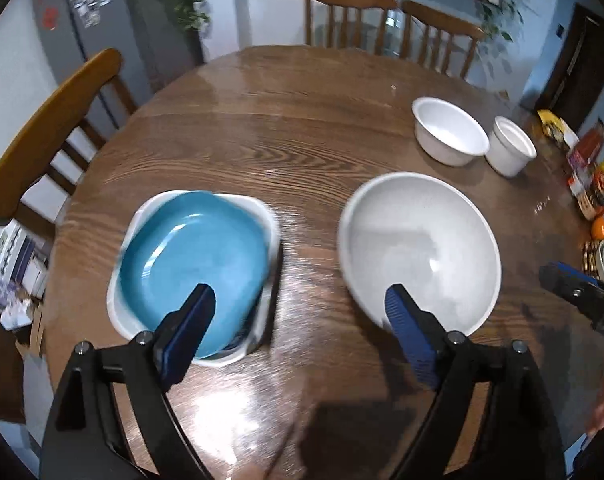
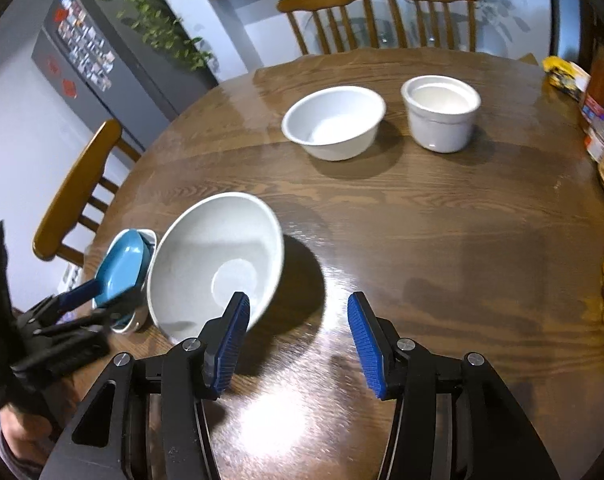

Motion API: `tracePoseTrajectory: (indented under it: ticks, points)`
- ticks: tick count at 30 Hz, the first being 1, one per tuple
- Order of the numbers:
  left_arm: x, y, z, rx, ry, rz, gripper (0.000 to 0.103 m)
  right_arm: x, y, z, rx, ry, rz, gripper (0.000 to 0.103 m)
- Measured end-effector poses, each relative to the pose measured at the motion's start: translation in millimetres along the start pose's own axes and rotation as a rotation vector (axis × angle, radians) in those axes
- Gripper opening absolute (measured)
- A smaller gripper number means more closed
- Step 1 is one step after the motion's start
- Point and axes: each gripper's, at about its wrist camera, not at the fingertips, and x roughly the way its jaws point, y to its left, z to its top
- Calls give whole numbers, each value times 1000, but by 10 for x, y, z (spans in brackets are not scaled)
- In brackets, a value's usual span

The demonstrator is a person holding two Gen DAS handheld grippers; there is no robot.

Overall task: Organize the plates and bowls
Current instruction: 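Move the left gripper to the smaller white bowl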

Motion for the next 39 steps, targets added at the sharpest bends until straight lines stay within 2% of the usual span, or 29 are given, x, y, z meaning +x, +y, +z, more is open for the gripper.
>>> tracePoseTrajectory:
  ticks: [3,8,13,20,30,39]
  points:
    - [-108,96,-45,-33,-8,17,86,-103,-117,-35,24,-18,-7,52]
    - [-220,9,-93,-25,-15,-11,86,-216,-288,-78,66,-37,-12,52]
    - [-332,-183,-64,24,-36,-18,87,-368,-379,-83,74,-67,-8,52]
    - [-573,-491,18,100,-104,-44,87,-640,-508,-43,75,-123,-12,52]
    - [-849,-950,199,218,-190,-83,87,-1127,-642,96,67,-234,-29,52]
    - [-1058,-1203,366,281,-243,-131,88,-1352,-662,220,43,-275,-36,52]
